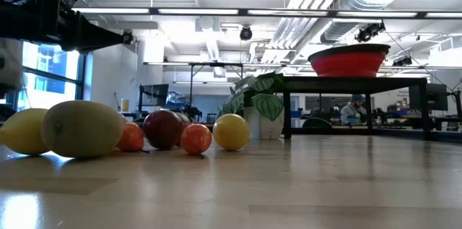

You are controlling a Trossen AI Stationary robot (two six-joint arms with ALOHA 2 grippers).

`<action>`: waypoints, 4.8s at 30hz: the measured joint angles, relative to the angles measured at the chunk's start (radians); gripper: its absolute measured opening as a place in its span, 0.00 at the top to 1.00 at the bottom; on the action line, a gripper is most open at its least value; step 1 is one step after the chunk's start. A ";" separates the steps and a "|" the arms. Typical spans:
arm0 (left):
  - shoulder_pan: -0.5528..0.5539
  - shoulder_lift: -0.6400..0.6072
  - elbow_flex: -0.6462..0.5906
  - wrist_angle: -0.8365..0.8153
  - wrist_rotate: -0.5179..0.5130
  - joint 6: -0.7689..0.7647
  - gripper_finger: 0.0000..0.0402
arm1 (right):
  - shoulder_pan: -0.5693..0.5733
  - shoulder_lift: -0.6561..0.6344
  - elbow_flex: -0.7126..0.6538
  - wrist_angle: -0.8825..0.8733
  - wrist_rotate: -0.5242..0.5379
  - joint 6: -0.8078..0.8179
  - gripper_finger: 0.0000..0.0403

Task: Pick & Place Fruit
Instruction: Put the orange pear into the red colander

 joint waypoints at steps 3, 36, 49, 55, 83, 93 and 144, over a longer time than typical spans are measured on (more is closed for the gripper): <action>0.000 0.000 0.000 0.000 0.000 0.000 0.92 | -0.003 0.000 0.000 0.001 0.001 0.004 0.99; 0.000 0.000 0.000 0.000 0.000 0.008 0.92 | -0.355 -0.307 0.000 -0.455 -0.302 -0.188 0.99; 0.000 0.000 0.000 0.000 0.000 0.008 0.92 | -0.524 -0.337 0.000 -0.616 -0.416 -0.281 0.99; 0.000 0.000 0.000 0.000 0.000 0.009 0.92 | -0.596 -0.364 0.000 -0.676 -0.453 -0.293 0.99; 0.000 0.000 -0.001 0.010 -0.052 0.121 0.92 | -0.937 -0.452 0.000 -0.922 -0.491 -0.414 0.99; 0.000 0.000 -0.001 0.011 -0.053 0.120 0.92 | -1.079 -0.452 0.000 -0.923 -0.513 -0.412 0.99; 0.000 0.000 0.000 0.009 -0.052 0.119 0.92 | -1.421 -0.451 -0.325 -0.896 -0.736 -0.229 0.99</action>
